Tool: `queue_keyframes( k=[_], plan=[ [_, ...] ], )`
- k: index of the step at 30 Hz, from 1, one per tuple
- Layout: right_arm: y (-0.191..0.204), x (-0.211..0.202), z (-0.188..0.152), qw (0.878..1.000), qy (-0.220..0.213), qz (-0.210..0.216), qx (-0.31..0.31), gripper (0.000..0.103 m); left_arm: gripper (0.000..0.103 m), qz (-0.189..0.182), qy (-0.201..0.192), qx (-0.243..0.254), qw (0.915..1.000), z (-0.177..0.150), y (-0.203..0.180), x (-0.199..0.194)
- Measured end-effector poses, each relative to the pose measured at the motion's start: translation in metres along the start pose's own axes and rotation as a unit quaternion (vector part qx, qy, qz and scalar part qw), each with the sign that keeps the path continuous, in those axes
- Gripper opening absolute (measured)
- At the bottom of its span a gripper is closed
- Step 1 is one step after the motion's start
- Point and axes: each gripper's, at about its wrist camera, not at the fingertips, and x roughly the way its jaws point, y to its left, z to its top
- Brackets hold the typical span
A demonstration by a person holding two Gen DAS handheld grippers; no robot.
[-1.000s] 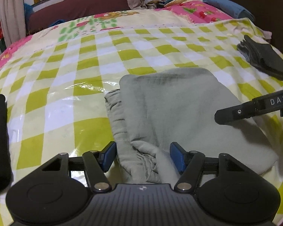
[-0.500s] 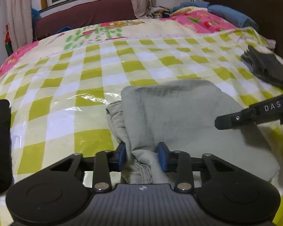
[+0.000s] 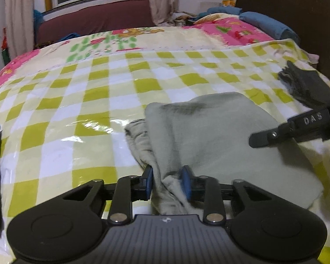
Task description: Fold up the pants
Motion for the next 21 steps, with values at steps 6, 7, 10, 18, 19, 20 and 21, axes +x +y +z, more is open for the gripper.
queue_keyframes(
  k=[6, 7, 10, 18, 19, 20, 21],
  plan=[
    [-0.009, 0.016, 0.001, 1.0, 0.006, 0.008, 0.02, 0.024, 0.051, 0.008, 0.01, 0.013, 0.9998, 0.004, -0.011, 0.02],
    [-0.008, 0.015, 0.002, 1.0, 0.003, 0.007, 0.017, 0.016, 0.049, 0.014, 0.005, 0.019, 0.9997, 0.007, -0.015, 0.02],
    [-0.007, 0.007, 0.008, 1.0, -0.012, 0.006, 0.006, 0.011, 0.041, 0.011, -0.009, 0.025, 0.9996, 0.019, -0.018, 0.022],
    [-0.023, 0.013, 0.057, 0.998, -0.046, -0.037, -0.008, 0.01, 0.035, 0.002, -0.018, 0.044, 0.9988, 0.064, -0.033, 0.061],
    [-0.026, 0.016, 0.063, 0.998, -0.047, -0.043, -0.009, 0.01, 0.035, 0.001, -0.017, 0.043, 0.9989, 0.068, -0.034, 0.068],
    [-0.028, 0.018, 0.066, 0.998, -0.049, -0.048, -0.011, 0.01, 0.036, 0.001, -0.017, 0.044, 0.9989, 0.071, -0.035, 0.073],
    [-0.03, 0.02, 0.069, 0.997, -0.051, -0.053, -0.014, 0.01, 0.036, 0.0, -0.017, 0.046, 0.9988, 0.073, -0.036, 0.078]
  ],
)
